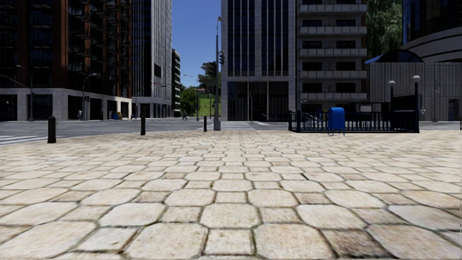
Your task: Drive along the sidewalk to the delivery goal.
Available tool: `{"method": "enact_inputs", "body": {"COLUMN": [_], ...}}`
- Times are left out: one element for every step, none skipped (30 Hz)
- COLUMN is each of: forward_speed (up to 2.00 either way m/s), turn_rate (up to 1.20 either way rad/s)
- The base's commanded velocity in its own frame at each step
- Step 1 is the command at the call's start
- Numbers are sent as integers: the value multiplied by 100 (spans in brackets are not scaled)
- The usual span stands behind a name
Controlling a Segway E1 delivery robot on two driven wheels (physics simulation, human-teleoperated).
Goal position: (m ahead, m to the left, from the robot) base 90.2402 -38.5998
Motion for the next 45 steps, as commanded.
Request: {"method": "enact_inputs", "body": {"forward_speed": [200,200,200,200,200,200,200,200,200,200,200,200,200,200,200,200,200,200,200,200,200,200,200,200,200,200,200,200,200,200,200,200,200,200,200,200,200,200,200,200,200,200,200,200,200], "turn_rate": [0,0,0,0,0,0,0,0,0,0,0,0,0,0,0,0,0,0,0,0,0,0,0,0,0,0,0,0,0,0,0,0,0,0,0,0,0,0,0,0,0,0,0,0,0]}}
